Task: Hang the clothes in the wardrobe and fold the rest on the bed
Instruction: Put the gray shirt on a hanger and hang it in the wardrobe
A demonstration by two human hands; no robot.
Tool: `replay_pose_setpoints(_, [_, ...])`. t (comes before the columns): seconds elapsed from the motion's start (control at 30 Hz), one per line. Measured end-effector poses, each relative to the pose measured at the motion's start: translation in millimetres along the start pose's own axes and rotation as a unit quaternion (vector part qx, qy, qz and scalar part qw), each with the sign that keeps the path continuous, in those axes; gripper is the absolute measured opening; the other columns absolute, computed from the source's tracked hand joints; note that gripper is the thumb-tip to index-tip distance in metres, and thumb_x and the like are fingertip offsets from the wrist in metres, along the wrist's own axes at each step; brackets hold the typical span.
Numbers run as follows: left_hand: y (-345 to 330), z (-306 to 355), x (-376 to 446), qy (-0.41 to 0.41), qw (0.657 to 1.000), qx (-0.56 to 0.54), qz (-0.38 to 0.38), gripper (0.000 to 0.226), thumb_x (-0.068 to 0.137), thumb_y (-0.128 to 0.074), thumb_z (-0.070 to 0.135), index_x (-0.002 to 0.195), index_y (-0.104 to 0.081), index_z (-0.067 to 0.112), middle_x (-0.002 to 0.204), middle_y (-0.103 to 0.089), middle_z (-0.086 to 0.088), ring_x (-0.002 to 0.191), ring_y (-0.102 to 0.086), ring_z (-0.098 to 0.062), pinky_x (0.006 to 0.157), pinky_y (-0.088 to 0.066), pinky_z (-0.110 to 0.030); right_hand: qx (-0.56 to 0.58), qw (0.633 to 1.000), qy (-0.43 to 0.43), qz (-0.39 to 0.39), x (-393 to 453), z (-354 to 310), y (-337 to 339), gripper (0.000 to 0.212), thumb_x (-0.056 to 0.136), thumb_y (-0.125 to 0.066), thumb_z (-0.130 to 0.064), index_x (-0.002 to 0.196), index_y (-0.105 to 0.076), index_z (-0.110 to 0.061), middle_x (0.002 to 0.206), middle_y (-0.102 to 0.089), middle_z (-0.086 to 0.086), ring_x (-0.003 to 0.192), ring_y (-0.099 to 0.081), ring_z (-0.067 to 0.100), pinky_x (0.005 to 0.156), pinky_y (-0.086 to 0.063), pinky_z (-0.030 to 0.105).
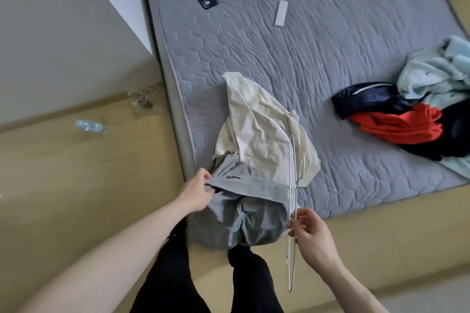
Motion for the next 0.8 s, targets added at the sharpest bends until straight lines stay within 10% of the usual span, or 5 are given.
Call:
replay_pose_setpoints(0.23, [75, -4, -140, 0.028, 0.962, -0.267, 0.037, 0.047, 0.098, -0.063, 0.011, 0.057, -0.04, 0.017, 0.053, -0.036, 0.005, 0.049, -0.036, -0.008, 0.049, -0.029, -0.024, -0.005, 0.998, 0.032, -0.058, -76, -59, -21, 0.012, 0.108, -0.042, -0.015, 0.101, -0.052, -0.012, 0.085, -0.07, 0.001, 0.055, -0.052, 0.015, 0.058, -0.051, 0.037])
replay_pose_setpoints(0.63, [147, -83, -340, -0.095, 0.894, -0.436, -0.033, 0.054, 0.096, -0.057, 0.048, 0.086, -0.069, -0.004, 0.092, -0.072, -0.02, 0.082, -0.06, -0.028, 0.083, -0.043, -0.04, -0.184, 0.955, 0.198, -0.121, -207, -114, -163, 0.044, 0.066, -0.075, -0.05, 0.097, -0.045, -0.038, 0.088, -0.066, -0.016, 0.068, -0.062, 0.005, 0.06, -0.046, 0.024])
replay_pose_setpoints(0.8, [213, -114, -394, -0.165, 0.874, -0.455, -0.032, 0.048, 0.099, -0.061, 0.038, 0.088, -0.063, -0.008, 0.095, -0.061, -0.043, 0.082, -0.055, -0.032, 0.08, -0.038, -0.042, -0.24, 0.942, 0.23, -0.049, -225, -139, -200, 0.016, 0.085, -0.071, -0.019, 0.084, -0.055, -0.02, 0.075, -0.065, -0.006, 0.074, -0.061, 0.022, 0.068, -0.05, 0.038])
Point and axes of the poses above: each hand's wrist, its own x-axis towards the middle knuckle, its own y-axis out of the back of the hand, z = x × y, the point moved 3 cm from there along x, towards the middle knuckle
